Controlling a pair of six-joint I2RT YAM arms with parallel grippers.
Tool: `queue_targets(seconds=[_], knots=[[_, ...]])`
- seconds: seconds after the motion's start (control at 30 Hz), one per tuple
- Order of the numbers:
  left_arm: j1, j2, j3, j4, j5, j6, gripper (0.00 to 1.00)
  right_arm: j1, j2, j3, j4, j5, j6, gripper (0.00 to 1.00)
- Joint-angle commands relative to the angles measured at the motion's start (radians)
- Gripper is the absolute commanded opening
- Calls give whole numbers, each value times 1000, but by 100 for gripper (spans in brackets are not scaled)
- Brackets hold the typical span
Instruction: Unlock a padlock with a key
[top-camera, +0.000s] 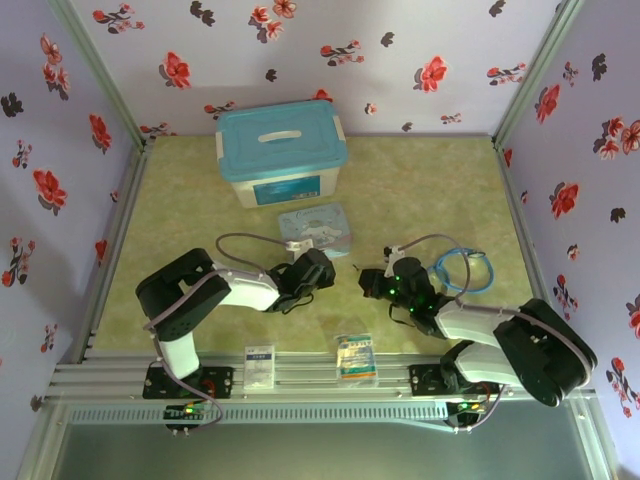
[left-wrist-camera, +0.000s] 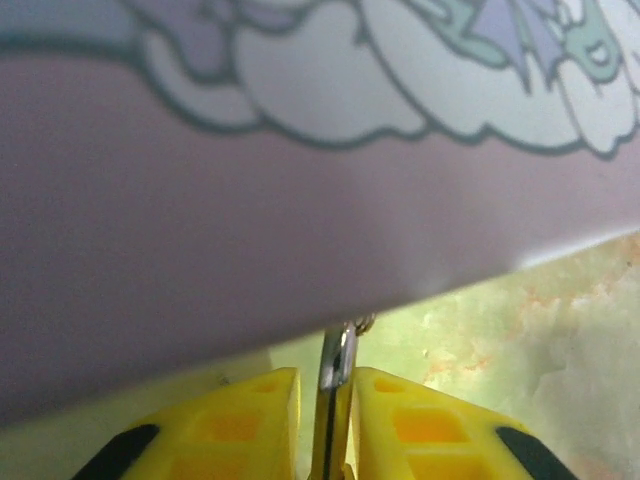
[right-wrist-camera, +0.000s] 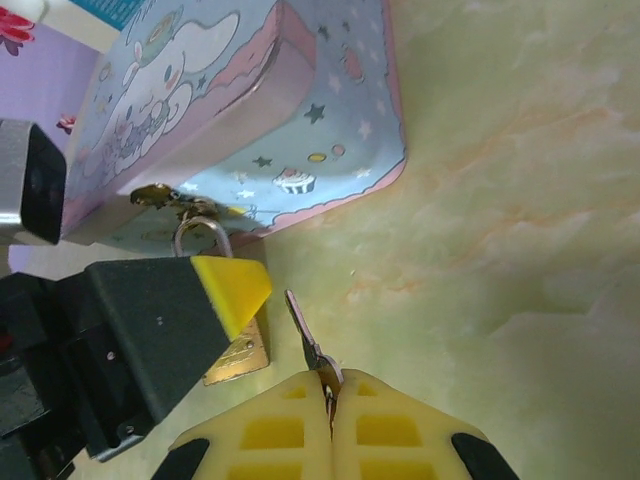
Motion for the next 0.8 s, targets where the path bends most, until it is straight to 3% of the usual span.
queue_targets(seconds=[0.0, 0.17, 0.5, 0.6, 0.77], knots=[[-12, 26, -22, -7, 24, -10, 16, 25, 16, 10, 38, -34, 59, 0], [-10, 26, -33, 17, 32, -33, 9, 28, 39, 16, -14, -54, 166, 0], [7, -24, -77, 132, 67, -166, 5, 37, 68, 59, -50, -112, 304, 0], [14, -34, -104, 195, 68, -223, 4, 37, 107, 50, 17, -127, 356, 0], [24, -50, -111, 245, 56, -261, 4, 40, 214, 3, 282, -158, 511, 0]])
